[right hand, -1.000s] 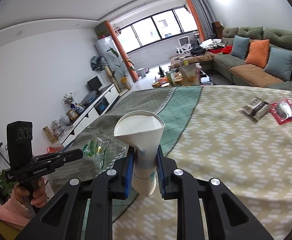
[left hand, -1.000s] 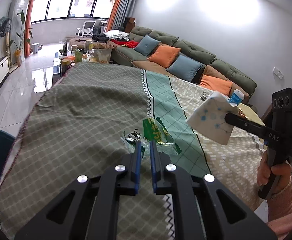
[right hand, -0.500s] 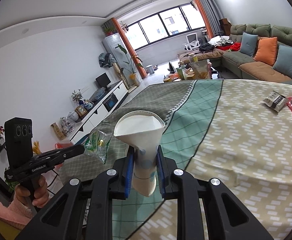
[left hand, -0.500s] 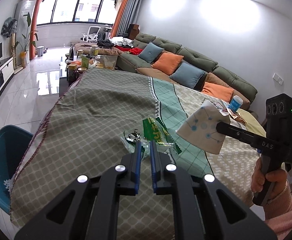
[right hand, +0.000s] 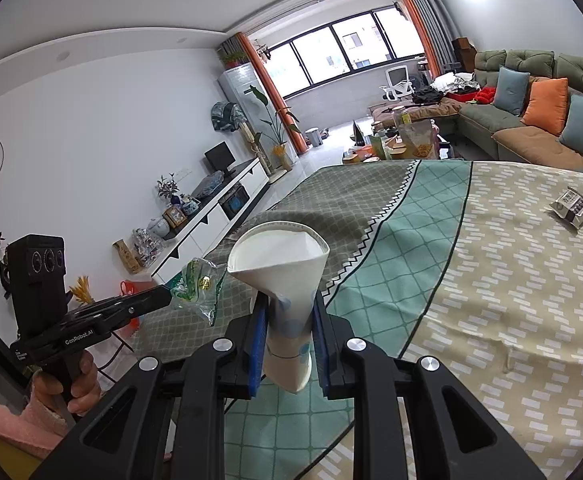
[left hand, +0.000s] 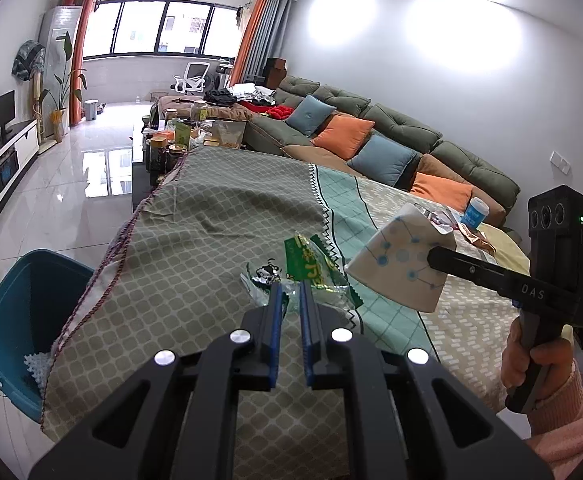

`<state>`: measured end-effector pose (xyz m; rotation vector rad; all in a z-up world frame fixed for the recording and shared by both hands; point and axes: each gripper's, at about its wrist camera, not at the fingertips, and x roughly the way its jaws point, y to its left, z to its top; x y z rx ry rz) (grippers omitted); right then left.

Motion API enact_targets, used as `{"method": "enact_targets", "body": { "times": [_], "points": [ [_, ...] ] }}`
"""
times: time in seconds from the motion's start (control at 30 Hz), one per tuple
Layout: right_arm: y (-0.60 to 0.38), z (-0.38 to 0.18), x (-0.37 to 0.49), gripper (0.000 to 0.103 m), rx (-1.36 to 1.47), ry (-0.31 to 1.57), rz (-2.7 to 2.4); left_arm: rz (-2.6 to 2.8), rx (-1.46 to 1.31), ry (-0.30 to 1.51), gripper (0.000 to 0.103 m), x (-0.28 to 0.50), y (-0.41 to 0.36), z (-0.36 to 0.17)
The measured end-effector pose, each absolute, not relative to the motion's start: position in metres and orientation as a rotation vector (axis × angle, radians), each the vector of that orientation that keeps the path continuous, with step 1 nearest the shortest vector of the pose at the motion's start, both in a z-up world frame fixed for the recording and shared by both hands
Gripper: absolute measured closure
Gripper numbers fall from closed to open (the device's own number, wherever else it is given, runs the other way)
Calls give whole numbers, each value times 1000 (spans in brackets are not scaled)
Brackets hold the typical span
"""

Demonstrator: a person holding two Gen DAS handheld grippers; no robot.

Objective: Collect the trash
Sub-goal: 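Lift the green wrapper with the left tool while the right lifts the paper cup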

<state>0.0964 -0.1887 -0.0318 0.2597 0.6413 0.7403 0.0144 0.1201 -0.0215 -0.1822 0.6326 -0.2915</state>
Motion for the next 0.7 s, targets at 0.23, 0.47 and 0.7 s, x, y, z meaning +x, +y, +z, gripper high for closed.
{"method": "enact_targets", "body": {
  "times": [0.23,0.47,0.7],
  "points": [
    [-183,-31,94,82,260,639,755,-278,-183,624,93,9,124,-19],
    [-175,-31,95,82,260,641,772,-266,-192,621,93,5,130,-17],
    [-167,-32,95,82,258,646,788,-256,-206,611,93,-1,141,-15]
  ]
}}
